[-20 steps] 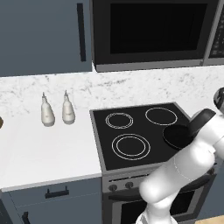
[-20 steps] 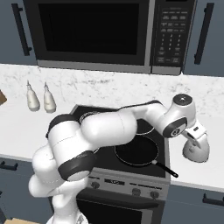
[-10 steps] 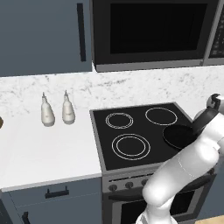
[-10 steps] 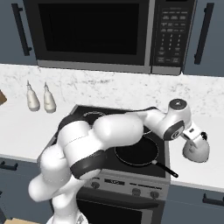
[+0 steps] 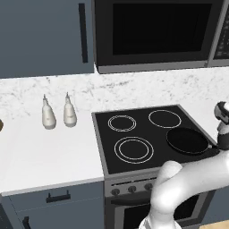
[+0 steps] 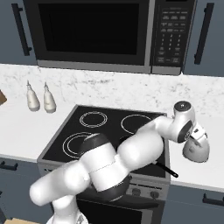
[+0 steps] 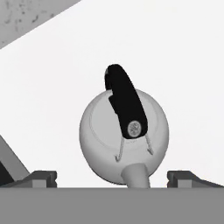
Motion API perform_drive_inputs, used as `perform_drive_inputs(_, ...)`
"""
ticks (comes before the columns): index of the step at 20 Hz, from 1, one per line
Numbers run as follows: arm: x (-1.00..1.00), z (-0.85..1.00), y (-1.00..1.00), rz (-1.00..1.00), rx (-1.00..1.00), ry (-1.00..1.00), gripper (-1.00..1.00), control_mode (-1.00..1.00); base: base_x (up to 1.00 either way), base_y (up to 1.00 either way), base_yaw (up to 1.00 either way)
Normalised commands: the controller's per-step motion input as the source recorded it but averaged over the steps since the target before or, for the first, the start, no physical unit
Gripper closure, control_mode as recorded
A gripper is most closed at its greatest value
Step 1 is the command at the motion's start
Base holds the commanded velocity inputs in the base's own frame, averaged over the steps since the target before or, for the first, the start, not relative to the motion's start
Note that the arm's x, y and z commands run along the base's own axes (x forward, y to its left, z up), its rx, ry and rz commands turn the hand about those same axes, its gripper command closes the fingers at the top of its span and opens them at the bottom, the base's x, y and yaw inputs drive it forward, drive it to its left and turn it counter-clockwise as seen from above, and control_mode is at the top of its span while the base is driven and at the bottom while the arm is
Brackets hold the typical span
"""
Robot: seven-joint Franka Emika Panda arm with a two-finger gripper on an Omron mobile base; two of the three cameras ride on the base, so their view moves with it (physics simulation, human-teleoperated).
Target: Pick the kettle from the counter and place it on a stove burner. Then turn the burner on.
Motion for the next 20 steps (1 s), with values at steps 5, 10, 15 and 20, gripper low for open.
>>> perform_drive_inputs(5, 0.1, 0.0, -0.31, 0.0, 0.0, 0.0, -1.0, -1.0, 0.0, 0.0, 0.0)
perform_drive_inputs(10, 0.07, -0.02, -0.35, 0.0, 0.0, -0.01, -1.0, -1.0, 0.0, 0.0, 0.0)
perform_drive_inputs(15, 0.29, -0.2, -0.08, 0.0, 0.0, -0.03, -1.0, -1.0, 0.0, 0.0, 0.0)
perform_drive_inputs(20, 0.18, -0.31, -0.15, 0.0, 0.0, -0.01, 1.0, -1.0, 0.0, 0.0, 0.0)
